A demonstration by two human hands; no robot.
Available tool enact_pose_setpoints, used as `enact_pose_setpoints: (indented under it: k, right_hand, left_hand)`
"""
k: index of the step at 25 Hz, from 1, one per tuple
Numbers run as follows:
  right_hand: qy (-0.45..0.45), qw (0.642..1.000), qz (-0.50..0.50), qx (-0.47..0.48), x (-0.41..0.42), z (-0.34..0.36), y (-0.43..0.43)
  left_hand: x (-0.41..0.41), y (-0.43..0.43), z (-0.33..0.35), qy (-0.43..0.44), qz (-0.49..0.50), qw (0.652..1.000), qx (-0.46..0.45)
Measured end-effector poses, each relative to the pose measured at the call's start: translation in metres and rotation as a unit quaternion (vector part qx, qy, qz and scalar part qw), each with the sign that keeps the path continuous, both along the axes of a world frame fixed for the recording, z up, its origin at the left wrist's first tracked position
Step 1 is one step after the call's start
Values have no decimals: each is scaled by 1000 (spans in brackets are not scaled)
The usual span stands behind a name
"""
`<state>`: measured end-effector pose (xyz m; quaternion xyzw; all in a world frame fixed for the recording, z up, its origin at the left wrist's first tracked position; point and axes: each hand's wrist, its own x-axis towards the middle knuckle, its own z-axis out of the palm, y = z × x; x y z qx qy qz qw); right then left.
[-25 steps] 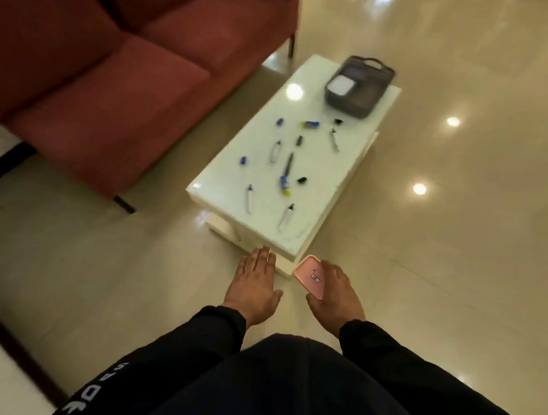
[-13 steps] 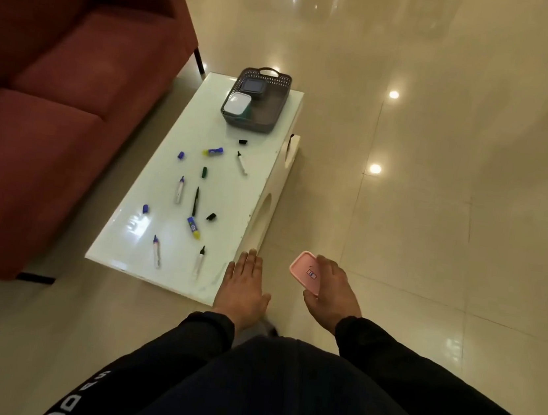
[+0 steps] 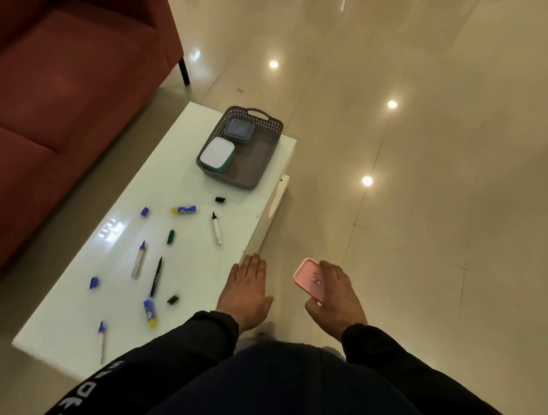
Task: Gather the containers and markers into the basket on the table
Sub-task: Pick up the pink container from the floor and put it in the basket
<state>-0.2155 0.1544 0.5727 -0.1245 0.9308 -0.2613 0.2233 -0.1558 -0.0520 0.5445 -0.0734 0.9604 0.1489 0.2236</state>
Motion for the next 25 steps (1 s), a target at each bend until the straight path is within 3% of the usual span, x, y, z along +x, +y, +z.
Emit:
enact_pose_setpoints:
  k: [6,10,17,25]
  right_hand:
    - [6,997,71,-1,-174,-2,-30]
    - [-5,984,179,9,-289,-4,-58]
    - [-2,930,367,30,-428,-2,-138]
    - [14,858,504,104,-529,-63,-253]
  left_hand:
    - [-144,-22,-5,11,70,997,-21]
    - [-225,-12,-5,-4,175,984,-15]
    - [-320,-24,-9,-24,345,938,10]
    - [-375,-98,-67,-31,488,871,37]
